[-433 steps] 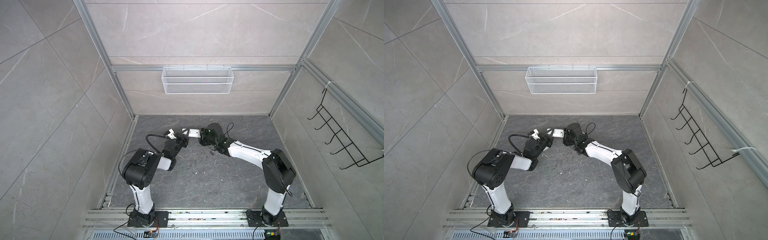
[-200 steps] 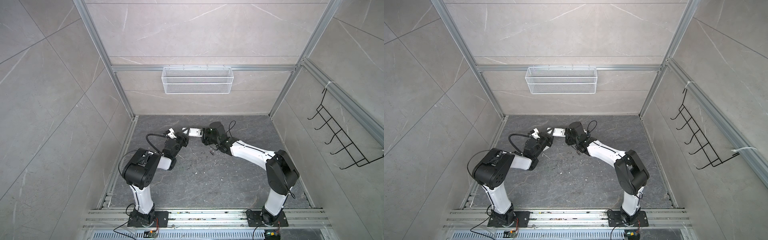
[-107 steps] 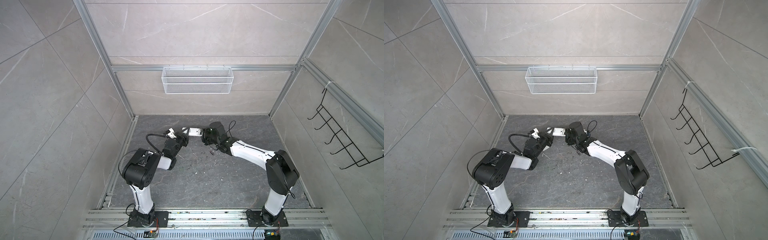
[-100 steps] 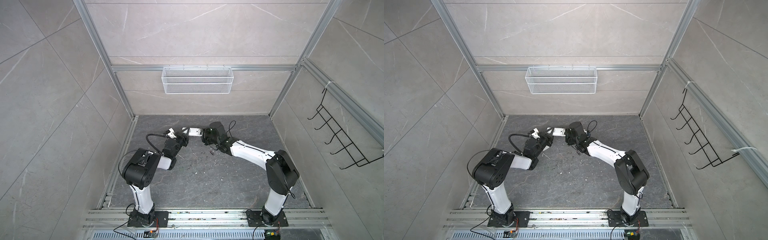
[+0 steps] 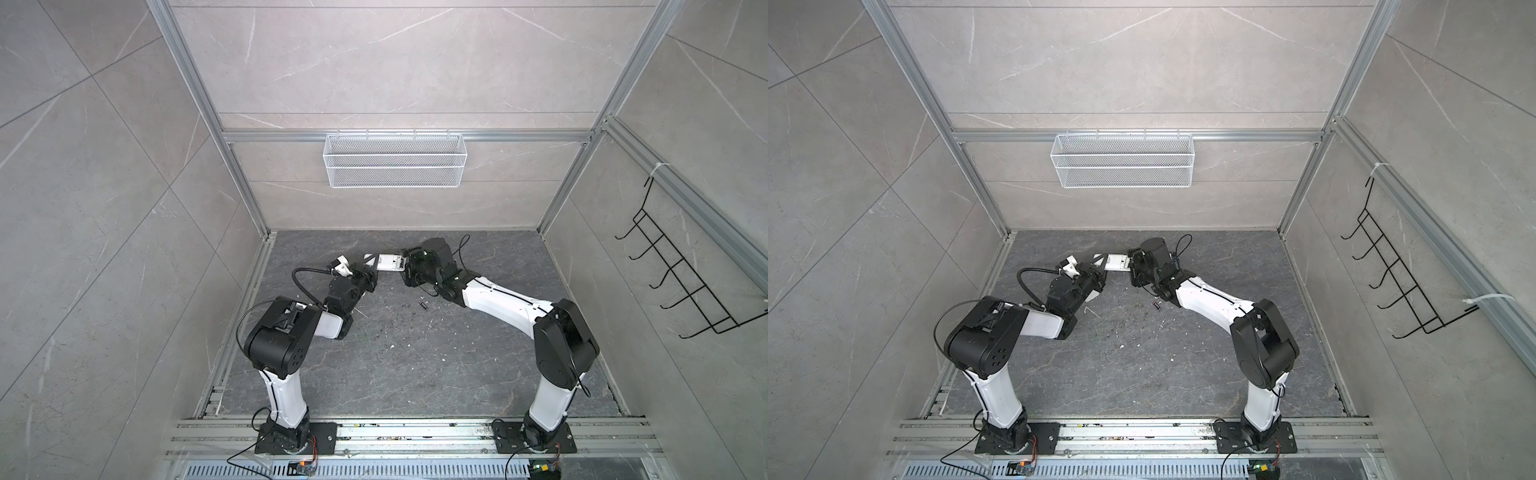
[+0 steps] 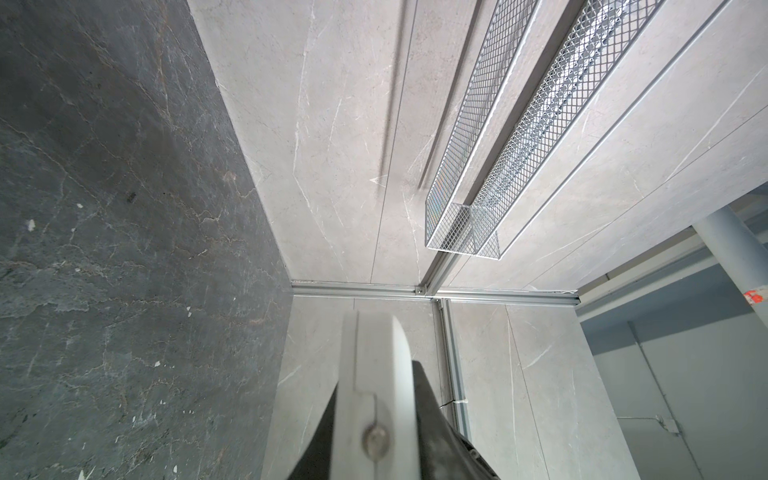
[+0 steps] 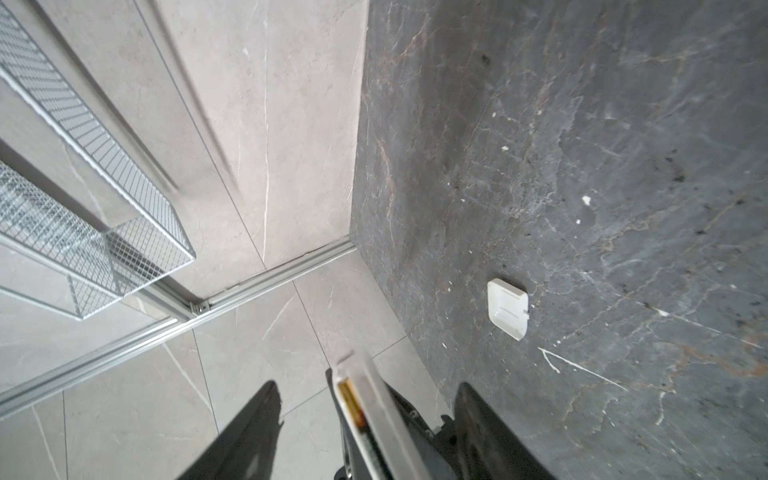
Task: Load the batteries into the remote control
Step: 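Lift the right gripper off the remote and move it toward the red-black battery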
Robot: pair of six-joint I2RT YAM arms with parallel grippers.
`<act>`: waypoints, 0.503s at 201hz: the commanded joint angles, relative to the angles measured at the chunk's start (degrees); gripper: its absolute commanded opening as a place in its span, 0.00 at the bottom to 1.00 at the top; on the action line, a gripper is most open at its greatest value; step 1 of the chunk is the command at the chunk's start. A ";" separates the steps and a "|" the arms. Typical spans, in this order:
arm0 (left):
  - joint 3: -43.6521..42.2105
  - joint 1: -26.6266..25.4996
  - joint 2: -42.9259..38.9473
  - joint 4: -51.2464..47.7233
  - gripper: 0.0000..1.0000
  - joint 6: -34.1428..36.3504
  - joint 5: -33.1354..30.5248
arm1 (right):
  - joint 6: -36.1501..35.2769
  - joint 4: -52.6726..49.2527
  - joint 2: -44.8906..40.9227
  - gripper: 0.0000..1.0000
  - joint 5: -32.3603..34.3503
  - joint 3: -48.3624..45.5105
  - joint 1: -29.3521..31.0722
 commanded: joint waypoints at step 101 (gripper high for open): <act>1.76 1.55 -2.09 4.54 0.00 -7.55 6.31 | -38.02 -19.72 -0.12 0.65 -16.10 11.28 -5.05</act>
